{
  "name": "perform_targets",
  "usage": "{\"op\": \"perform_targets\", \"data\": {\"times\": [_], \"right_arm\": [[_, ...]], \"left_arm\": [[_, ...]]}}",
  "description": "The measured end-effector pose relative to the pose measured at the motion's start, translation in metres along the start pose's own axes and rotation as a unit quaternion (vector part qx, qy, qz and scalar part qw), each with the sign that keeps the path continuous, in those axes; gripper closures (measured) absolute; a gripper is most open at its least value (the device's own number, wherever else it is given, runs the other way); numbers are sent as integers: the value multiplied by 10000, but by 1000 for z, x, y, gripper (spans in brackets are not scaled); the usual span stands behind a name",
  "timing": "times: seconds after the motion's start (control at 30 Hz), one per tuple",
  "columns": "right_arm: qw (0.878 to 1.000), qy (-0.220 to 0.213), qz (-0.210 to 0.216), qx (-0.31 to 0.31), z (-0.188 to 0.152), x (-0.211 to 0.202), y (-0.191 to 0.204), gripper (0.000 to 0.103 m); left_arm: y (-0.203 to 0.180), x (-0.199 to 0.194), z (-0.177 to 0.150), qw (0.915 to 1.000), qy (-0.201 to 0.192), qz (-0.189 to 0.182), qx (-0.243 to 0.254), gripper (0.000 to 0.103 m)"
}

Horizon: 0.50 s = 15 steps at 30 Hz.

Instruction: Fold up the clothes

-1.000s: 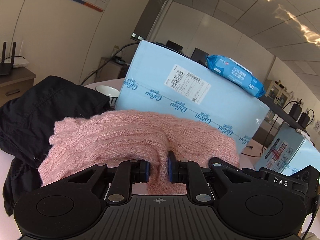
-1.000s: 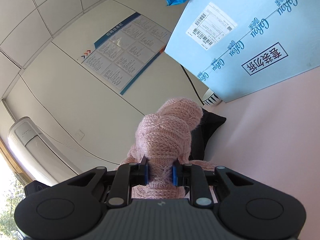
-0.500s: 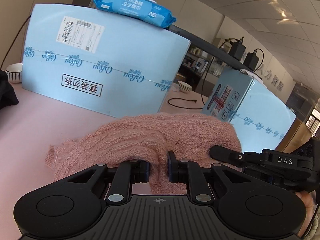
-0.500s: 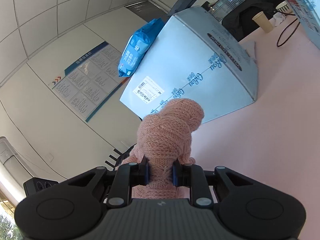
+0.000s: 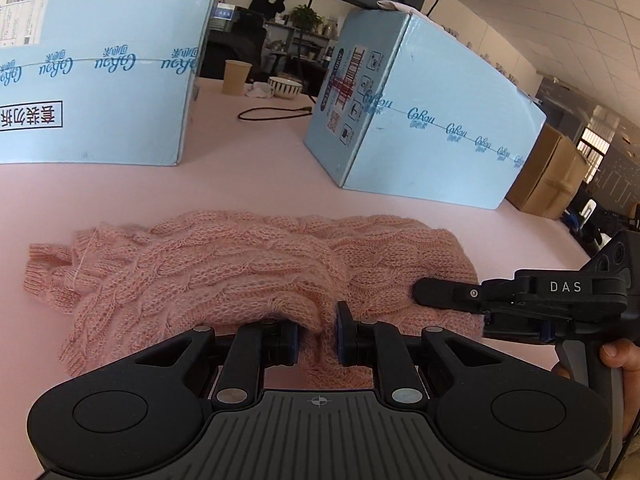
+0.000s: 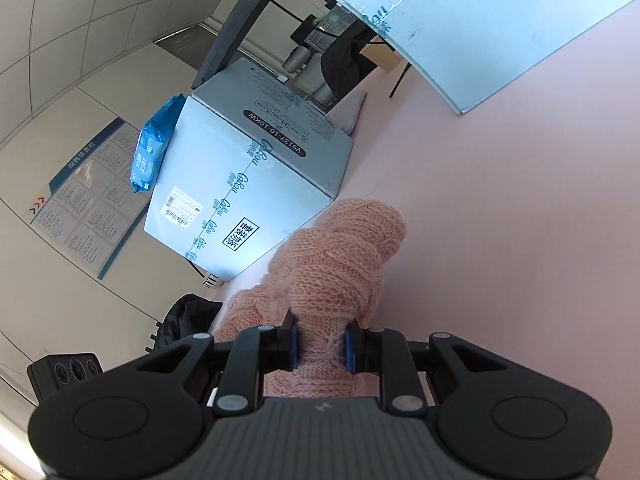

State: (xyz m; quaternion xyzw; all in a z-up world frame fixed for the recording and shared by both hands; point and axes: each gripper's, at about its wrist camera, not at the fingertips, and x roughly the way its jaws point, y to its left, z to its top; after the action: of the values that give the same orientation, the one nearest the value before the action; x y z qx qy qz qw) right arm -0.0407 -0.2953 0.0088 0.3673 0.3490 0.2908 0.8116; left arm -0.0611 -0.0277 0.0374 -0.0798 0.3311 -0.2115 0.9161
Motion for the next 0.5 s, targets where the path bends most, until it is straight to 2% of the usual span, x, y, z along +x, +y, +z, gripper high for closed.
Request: {"op": "perform_targets", "data": {"times": [0.1,0.33,0.37,0.4,0.43,0.47,0.5], "right_arm": [[9999,-45,-103,124,-2,-6,-14,81],[9993,-64,-188,301,-5,-9,-31,75],[9993,-76,-186,328,-6,-9,-33,71],[9990,-112,-218,370,-6,-9,-33,69],[9987,-158,-266,417,-6,-9,-34,60],[9981,-228,-331,464,-6,-10,-34,38],[9974,-317,-403,507,-6,-11,-34,30]], "left_arm": [[-6,10,-6,9999,93,-43,26,87],[9,22,-14,9967,296,-306,-695,82],[12,22,-15,9959,296,-343,-778,76],[14,22,-17,9950,295,-418,-863,63],[16,23,-18,9937,309,-520,-944,53],[17,24,-19,9922,337,-620,-1023,33],[19,24,-20,9903,362,-738,-1121,26]]}}
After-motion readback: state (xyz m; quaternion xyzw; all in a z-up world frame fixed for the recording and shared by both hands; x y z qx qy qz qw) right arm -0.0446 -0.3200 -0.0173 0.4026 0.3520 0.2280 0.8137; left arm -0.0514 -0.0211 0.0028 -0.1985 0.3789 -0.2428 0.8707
